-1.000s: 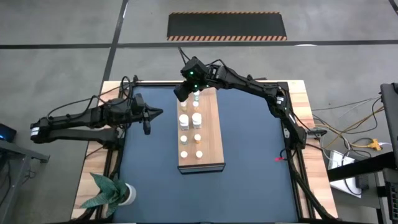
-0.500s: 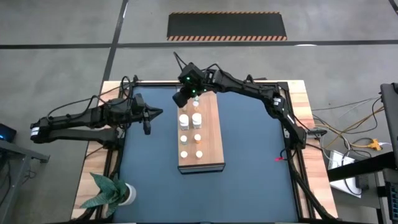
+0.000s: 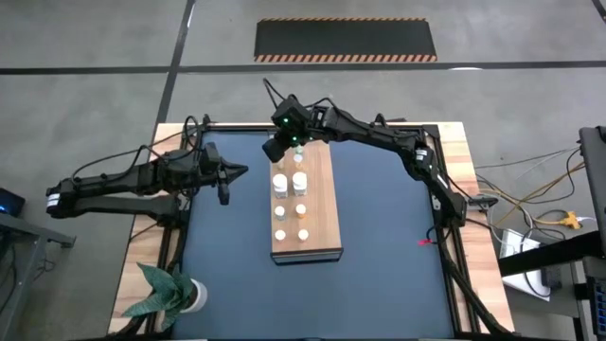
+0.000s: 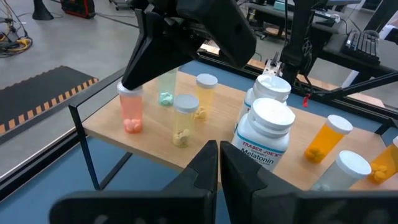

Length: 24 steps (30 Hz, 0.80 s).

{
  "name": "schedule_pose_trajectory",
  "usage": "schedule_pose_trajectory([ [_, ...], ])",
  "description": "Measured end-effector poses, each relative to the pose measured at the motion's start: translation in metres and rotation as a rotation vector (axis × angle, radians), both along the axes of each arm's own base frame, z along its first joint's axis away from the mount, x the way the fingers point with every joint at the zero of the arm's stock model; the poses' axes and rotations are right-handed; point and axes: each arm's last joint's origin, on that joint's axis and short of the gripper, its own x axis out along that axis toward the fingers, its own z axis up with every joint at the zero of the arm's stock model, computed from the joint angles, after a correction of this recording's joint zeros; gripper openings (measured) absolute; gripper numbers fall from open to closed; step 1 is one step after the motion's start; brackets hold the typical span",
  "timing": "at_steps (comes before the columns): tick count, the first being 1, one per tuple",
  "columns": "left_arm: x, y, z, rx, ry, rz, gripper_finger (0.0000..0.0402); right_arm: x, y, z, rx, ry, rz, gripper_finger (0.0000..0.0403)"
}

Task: Pick and place medicine bottles onto shelf by color
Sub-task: Adjust the pill bottles on the shelf

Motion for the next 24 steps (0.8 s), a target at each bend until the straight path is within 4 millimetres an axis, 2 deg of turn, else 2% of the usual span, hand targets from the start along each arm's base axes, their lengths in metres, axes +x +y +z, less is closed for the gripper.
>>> schedule_pose_trajectory([
  [10, 0.0, 0.0, 0.0, -0.002, -0.001, 0.001, 0.0, -0.001, -0.001, 0.001, -0.02, 0.005, -0.025, 0.0009],
  [24, 0.0, 0.0, 0.0, 0.002, 0.0, -0.001, 0.0, -0.004, -0.001, 0.015, -0.039, -0.058, -0.025, 0.0009],
])
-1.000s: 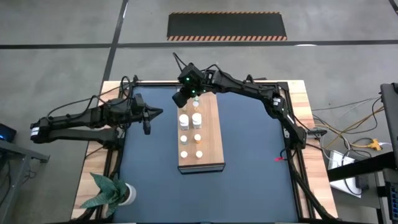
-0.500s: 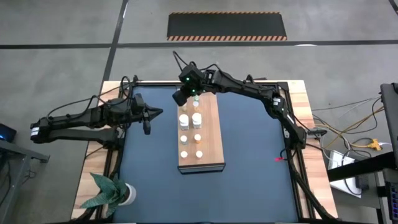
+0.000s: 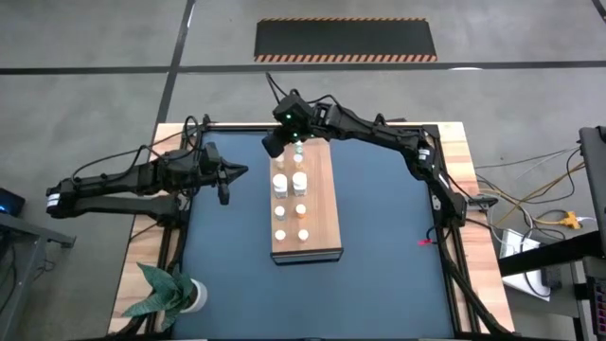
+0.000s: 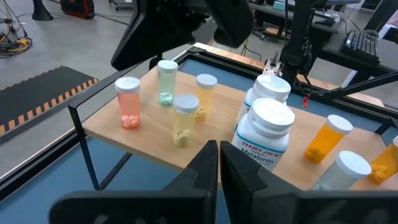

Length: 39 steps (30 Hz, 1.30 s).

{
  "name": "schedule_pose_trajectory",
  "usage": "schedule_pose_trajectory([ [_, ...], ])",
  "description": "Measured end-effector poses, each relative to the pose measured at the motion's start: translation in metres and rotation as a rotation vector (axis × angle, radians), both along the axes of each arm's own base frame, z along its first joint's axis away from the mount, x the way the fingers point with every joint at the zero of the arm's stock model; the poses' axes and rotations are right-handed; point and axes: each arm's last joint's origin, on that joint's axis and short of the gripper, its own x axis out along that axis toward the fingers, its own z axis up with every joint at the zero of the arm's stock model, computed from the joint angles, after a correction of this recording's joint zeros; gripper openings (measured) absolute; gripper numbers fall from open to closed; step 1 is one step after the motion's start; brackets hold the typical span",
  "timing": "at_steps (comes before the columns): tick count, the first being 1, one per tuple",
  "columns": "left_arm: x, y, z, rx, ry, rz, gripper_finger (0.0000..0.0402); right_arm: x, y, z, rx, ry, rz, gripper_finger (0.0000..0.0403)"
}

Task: Pick and place medicine bottles onto shelf by color
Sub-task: Adjust the pill bottles on the shelf

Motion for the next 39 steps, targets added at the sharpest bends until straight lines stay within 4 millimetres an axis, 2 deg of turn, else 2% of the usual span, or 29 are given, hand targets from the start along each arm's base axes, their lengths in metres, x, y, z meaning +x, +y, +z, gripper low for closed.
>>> schedule_pose_trajectory([
  [4, -0.001, 0.0, 0.0, 0.001, -0.003, 0.0, 0.0, -0.004, 0.002, 0.009, 0.001, -0.021, 0.01, 0.0009],
  [12, -0.002, 0.0, 0.002, 0.003, -0.012, -0.001, 0.0, -0.018, 0.005, 0.038, -0.014, -0.095, 0.05, 0.0009],
  [18, -0.001, 0.0, 0.001, 0.002, -0.005, -0.002, 0.0, -0.025, 0.008, 0.049, 0.015, -0.123, 0.056, 0.0009],
  [24, -0.001, 0.0, 0.001, 0.0, -0.008, -0.004, 0.0, -0.028, 0.014, 0.053, 0.09, -0.146, 0.139, 0.0009],
  [33, 0.006, 0.0, 0.0, -0.007, -0.012, -0.024, 0.0, -0.034, 0.019, 0.056, 0.116, -0.11, 0.136, 0.0009],
  [39, 0.01, 0.0, 0.0, -0.015, -0.017, -0.05, 0.0, -0.045, 0.024, 0.054, 0.152, -0.014, 0.13, 0.0009],
])
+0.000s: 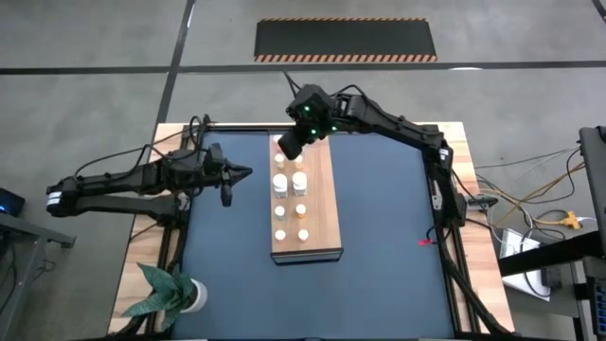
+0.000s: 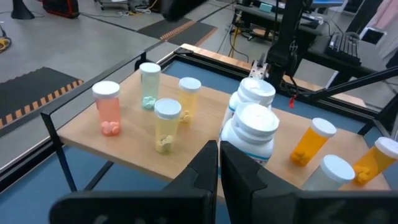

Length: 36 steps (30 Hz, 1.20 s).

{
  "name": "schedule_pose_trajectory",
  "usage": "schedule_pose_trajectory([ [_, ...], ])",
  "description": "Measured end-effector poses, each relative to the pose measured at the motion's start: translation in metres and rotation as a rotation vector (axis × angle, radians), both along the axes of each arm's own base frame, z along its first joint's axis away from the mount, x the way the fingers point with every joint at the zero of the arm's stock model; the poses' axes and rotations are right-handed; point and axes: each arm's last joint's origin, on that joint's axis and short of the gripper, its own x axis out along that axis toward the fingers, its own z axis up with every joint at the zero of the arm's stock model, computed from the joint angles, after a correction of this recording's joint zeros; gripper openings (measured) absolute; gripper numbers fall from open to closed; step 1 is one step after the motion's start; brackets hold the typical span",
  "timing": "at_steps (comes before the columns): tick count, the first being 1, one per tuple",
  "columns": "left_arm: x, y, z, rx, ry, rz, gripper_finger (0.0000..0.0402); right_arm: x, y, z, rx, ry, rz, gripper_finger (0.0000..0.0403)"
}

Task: Pick and place medicine bottles onto shelf by color
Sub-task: Adjust the pill bottles on the shelf

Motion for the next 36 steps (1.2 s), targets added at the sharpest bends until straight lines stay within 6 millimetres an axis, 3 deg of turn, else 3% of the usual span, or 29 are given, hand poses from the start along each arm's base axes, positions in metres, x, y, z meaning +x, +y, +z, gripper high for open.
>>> schedule_pose_trajectory([
  [21, 0.002, 0.0, 0.001, -0.001, -0.016, -0.001, 0.0, -0.045, 0.0, -0.013, 0.031, 0.419, -0.304, 0.0009],
  [27, 0.004, 0.001, 0.0, -0.002, -0.009, -0.001, 0.0, -0.042, 0.0, -0.015, 0.028, 0.397, -0.301, 0.0009],
  [36, 0.005, 0.001, 0.002, 0.001, -0.029, -0.006, 0.0, -0.015, -0.007, -0.02, 0.029, 0.165, -0.252, 0.0009],
])
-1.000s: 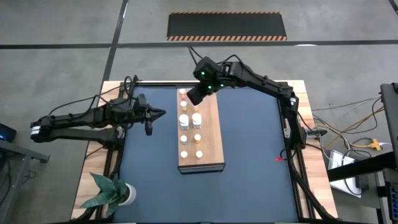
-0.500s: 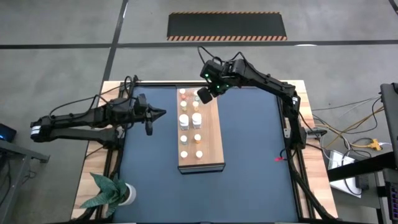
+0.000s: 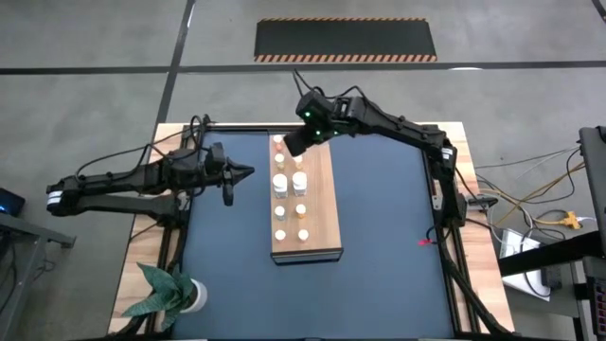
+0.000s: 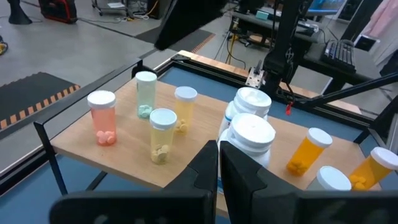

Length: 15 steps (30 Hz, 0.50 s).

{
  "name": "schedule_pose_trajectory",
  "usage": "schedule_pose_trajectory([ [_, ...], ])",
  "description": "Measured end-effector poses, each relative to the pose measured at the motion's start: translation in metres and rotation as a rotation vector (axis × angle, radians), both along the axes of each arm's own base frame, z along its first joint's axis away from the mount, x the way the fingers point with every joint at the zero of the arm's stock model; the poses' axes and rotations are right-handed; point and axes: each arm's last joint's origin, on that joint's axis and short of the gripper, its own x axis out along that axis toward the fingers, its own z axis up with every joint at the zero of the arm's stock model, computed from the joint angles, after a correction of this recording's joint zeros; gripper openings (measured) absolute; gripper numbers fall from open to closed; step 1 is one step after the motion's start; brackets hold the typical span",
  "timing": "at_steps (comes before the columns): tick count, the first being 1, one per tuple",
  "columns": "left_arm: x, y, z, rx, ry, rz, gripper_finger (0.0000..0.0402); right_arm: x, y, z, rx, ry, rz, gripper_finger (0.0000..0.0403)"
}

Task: Pick and place medicine bottles onto shelf by color
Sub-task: Adjust the pill bottles on the shelf

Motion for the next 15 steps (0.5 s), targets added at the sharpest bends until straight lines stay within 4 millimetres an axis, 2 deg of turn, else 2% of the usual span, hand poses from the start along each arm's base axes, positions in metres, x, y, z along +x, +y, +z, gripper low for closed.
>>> schedule_pose_trajectory([
  [7, 0.0, 0.0, 0.0, -0.002, 0.0, -0.008, 0.0, 0.005, -0.002, -0.023, 0.017, 0.036, -0.009, 0.0009],
  [15, 0.0, 0.0, 0.0, -0.002, -0.001, -0.008, 0.0, 0.012, -0.006, -0.034, -0.012, -0.002, -0.018, 0.0009],
])
